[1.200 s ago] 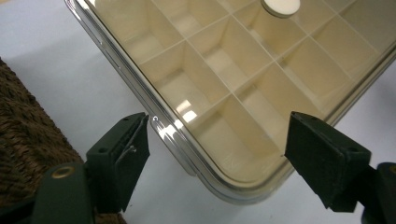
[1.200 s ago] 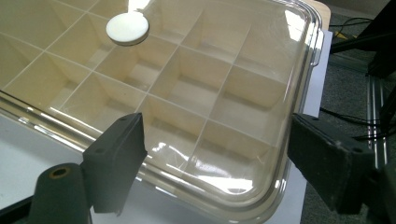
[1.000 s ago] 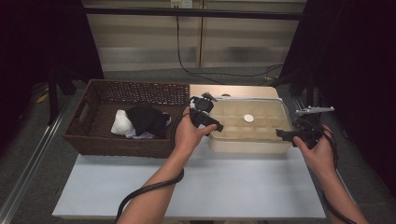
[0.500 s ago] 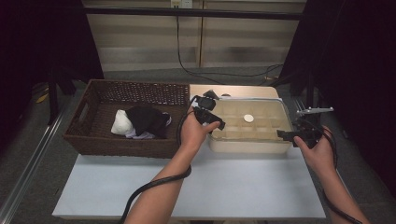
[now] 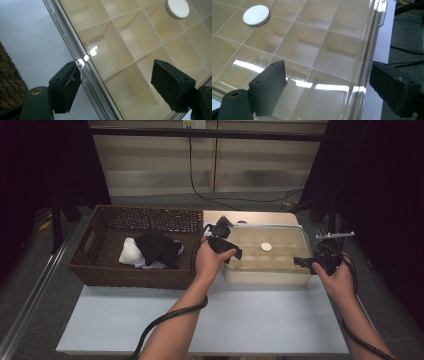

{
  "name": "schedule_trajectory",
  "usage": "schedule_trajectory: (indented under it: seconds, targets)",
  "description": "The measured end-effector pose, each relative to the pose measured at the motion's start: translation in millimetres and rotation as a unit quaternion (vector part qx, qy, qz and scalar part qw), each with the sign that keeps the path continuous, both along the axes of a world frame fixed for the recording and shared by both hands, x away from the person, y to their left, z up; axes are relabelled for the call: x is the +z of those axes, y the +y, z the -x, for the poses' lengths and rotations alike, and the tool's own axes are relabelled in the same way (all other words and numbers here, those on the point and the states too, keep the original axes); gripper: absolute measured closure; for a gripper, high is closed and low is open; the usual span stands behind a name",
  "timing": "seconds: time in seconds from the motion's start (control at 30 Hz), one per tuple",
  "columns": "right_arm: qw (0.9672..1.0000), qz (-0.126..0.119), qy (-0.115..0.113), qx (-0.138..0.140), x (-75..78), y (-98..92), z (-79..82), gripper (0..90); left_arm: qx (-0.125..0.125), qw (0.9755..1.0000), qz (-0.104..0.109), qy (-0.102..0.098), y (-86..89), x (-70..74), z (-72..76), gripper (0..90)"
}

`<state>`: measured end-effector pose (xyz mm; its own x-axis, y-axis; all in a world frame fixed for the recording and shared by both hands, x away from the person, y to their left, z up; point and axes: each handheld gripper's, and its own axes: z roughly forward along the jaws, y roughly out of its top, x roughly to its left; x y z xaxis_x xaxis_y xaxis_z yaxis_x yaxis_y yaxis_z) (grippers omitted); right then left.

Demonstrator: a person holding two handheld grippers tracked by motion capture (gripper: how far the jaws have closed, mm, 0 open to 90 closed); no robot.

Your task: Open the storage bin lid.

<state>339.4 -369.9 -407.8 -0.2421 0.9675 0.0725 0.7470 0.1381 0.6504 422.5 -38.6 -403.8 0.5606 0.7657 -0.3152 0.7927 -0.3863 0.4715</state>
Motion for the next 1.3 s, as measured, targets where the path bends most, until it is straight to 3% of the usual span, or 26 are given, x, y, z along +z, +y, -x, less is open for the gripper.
schedule_trajectory:
  seconds: [0.23, 0.47, 0.5, 0.53, 0.57, 0.6, 0.63, 0.73, 0.77, 0.8, 0.93, 1.0, 1.1, 1.17, 1.3]
  targets:
    - [0.9996, -0.026, -0.003, -0.004, -4.3, -5.6, -3.8, 13.8, 0.008, 1.0000, 0.004, 0.002, -0.8, 0.2, 1.9, 24.2]
    - [0.9995, -0.027, -0.011, -0.009, 5.6, -5.9, -1.7, 20.6, 0.018, 0.9997, 0.012, 0.013, -1.2, 0.4, 2.4, 25.2]
    - [0.9990, -0.042, -0.015, -0.004, 8.6, -6.4, -1.0, 29.0, 0.016, 0.9996, 0.018, 0.013, -1.1, 1.1, 2.7, 26.7]
    - [0.9975, -0.069, -0.013, 0.009, 11.4, -7.1, -0.7, 46.5, 0.016, 0.9998, 0.008, 0.005, -2.6, 2.6, 4.1, 32.1]
    - [0.9967, -0.079, -0.009, 0.020, 12.2, -5.1, -1.4, 35.8, 0.015, 0.9999, 0.004, 0.001, -3.9, 3.4, 4.9, 34.8]
    - [0.9995, -0.030, -0.003, 0.012, 12.6, 0.7, -2.2, 28.6, 0.019, 0.9998, 0.005, 0.002, -3.9, 3.3, 4.7, 34.7]
    - [0.9998, 0.001, 0.000, 0.018, 10.4, 5.9, -3.5, 28.0, 0.023, 0.9997, 0.006, 0.004, -3.3, 3.2, 4.3, 35.9]
    - [0.9999, 0.006, -0.008, 0.003, 10.0, 1.0, -3.5, 29.8, 0.028, 0.9996, 0.009, 0.006, -3.5, 2.7, 3.8, 35.4]
    - [0.9997, 0.001, -0.019, -0.015, 10.9, -7.8, -2.9, 22.2, 0.028, 0.9995, 0.009, 0.008, -3.8, 2.1, 3.0, 33.9]
    - [0.9995, 0.009, -0.016, -0.027, 10.1, -11.7, -3.1, 19.5, 0.028, 0.9995, 0.009, 0.008, -3.8, 2.1, 3.0, 32.5]
    - [0.9991, -0.006, 0.001, -0.041, 4.2, -25.2, -4.3, 18.8, 0.032, 0.9994, 0.007, 0.012, -4.7, 1.1, 0.2, 30.5]
    - [0.9986, -0.040, 0.011, -0.034, -2.5, -29.6, -7.0, 17.4, 0.033, 0.9992, 0.016, 0.018, -5.5, -1.2, -2.1, 29.2]
    - [0.9974, -0.061, 0.015, -0.034, -4.9, -29.7, -9.4, 18.2, 0.033, 0.9991, 0.016, 0.018, -7.8, -2.6, -2.2, 27.0]
    - [0.9946, -0.098, 0.029, -0.020, -9.3, -26.9, -13.1, 16.9, 0.037, 0.9989, 0.016, 0.021, -8.9, -2.6, -1.9, 25.5]
    - [0.9938, -0.100, 0.037, -0.029, -7.1, -21.9, -12.9, 20.7, 0.035, 0.9992, 0.003, 0.021, -8.6, 0.4, -0.6, 29.4]
